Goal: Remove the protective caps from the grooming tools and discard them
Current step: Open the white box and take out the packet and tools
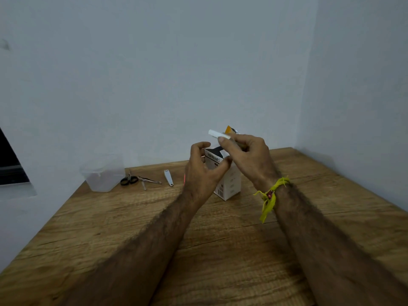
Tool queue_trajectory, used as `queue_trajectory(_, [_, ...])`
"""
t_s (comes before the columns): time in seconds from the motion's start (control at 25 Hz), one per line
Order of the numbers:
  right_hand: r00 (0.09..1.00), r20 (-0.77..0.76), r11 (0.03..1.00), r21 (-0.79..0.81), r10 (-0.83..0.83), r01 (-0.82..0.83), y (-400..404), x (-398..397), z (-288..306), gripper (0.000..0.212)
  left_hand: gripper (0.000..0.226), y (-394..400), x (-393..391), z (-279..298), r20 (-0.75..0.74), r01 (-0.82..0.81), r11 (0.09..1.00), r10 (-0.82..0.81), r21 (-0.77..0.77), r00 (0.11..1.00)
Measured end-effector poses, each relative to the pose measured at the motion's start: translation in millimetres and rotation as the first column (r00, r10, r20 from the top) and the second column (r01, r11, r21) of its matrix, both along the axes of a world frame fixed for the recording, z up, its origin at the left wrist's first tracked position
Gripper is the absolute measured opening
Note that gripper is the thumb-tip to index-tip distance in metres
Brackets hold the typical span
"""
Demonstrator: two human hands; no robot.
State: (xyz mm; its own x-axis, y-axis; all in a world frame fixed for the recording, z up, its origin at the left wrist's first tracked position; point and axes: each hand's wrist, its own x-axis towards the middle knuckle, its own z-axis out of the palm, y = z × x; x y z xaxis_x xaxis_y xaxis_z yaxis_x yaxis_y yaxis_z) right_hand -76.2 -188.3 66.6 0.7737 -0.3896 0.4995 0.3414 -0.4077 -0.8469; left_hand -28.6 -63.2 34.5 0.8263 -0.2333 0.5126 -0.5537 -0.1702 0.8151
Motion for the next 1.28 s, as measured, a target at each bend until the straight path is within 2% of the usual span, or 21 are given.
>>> queue_trajectory(0.08, [1.0,-0.005,1.0,-0.029,0.009,-0.009,1,-1,1,0.028,0.049,1,1,0,-0.002,0.02,1.0,-0.021,-0.015,1.0])
queue_trajectory(0.16, [0.999,0.012,0.996,-0.069,-0.051,0.052,1,0,0,0.019,0.049,2,3,-1,-0.014,0.049,0.998,-0.05,-0.041,0.999])
queue_trajectory(0.36, [0.996,0.007,0.987,-0.132,-0.093,0.093,-1,2,-3,0.019,0.086,5,7,-7,-0.011,0.097,0.995,-0.098,-0.018,0.995])
queue_trajectory(0.56, [0.993,0.034,0.971,-0.205,-0.116,0.121,1,5,-5,0.021,0.097,4,10,-9,-0.004,0.102,0.995,-0.102,-0.021,0.995])
queue_trajectory(0.76, [0.988,0.047,0.942,-0.298,-0.146,0.153,8,4,0,0.023,0.096,4,15,-11,0.005,0.114,0.993,-0.114,-0.013,0.994])
queue_trajectory(0.92, [0.955,0.126,0.895,-0.335,-0.268,0.295,16,7,-1,0.023,0.095,4,18,-13,0.007,0.149,0.989,-0.149,-0.002,0.989])
queue_trajectory(1.08, [0.954,0.086,0.848,-0.441,-0.287,0.294,20,8,1,0.023,0.095,7,20,-12,-0.007,0.192,0.981,-0.192,-0.009,0.981])
queue_trajectory(1.28, [0.941,0.101,0.866,-0.37,-0.322,0.336,14,8,4,0.026,0.081,3,19,-13,0.056,0.187,0.982,-0.187,0.008,0.981])
